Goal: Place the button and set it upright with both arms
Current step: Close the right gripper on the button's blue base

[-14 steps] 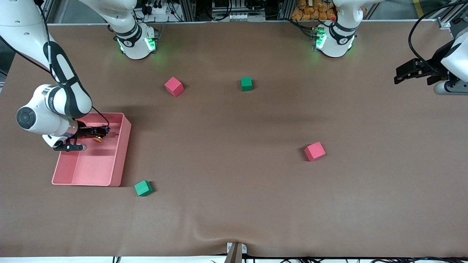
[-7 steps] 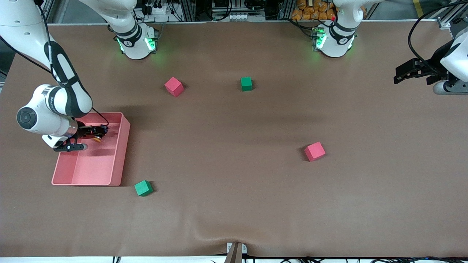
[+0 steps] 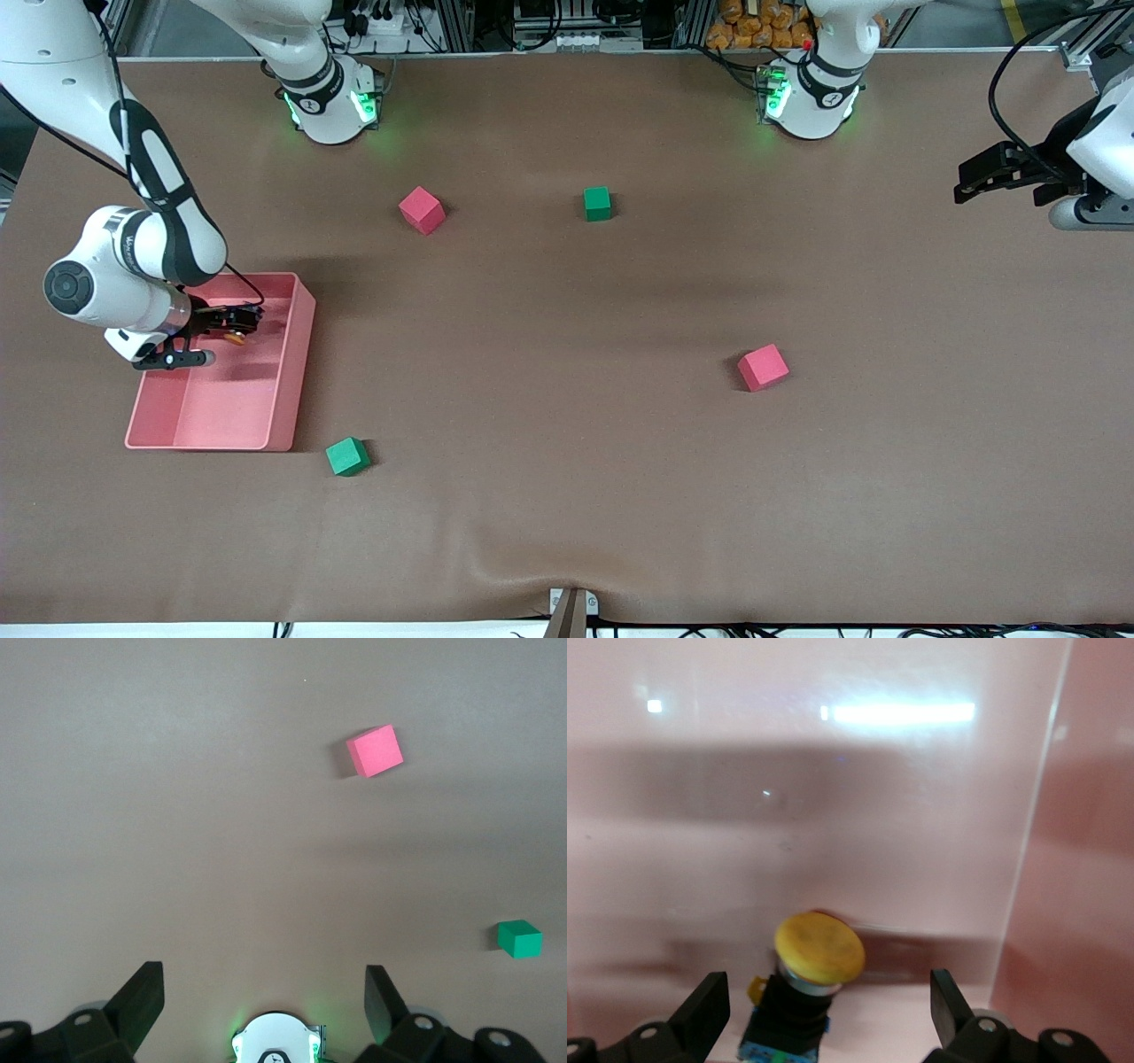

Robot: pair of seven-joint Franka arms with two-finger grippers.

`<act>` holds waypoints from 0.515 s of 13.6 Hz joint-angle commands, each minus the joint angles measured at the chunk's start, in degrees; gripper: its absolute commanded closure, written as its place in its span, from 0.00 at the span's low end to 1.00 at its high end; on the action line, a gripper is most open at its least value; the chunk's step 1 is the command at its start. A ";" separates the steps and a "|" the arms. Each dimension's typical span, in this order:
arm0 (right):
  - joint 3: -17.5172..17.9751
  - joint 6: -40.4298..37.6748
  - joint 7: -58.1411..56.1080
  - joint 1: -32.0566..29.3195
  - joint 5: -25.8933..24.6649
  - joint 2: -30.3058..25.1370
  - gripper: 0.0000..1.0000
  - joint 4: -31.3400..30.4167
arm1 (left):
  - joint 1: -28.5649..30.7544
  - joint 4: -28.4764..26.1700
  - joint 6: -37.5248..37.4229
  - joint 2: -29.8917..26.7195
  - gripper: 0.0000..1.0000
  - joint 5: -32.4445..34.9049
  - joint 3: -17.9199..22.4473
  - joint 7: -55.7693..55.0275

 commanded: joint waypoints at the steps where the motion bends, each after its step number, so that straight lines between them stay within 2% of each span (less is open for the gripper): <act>1: 0.19 -0.17 -0.09 0.87 -1.09 -0.35 0.00 0.19 | 0.63 0.36 0.96 0.47 0.00 -0.25 -0.40 1.33; 7: 0.19 -0.52 -0.62 0.87 -1.18 -0.17 0.00 -0.25 | 0.54 0.19 1.40 0.74 0.00 -0.25 -0.40 1.33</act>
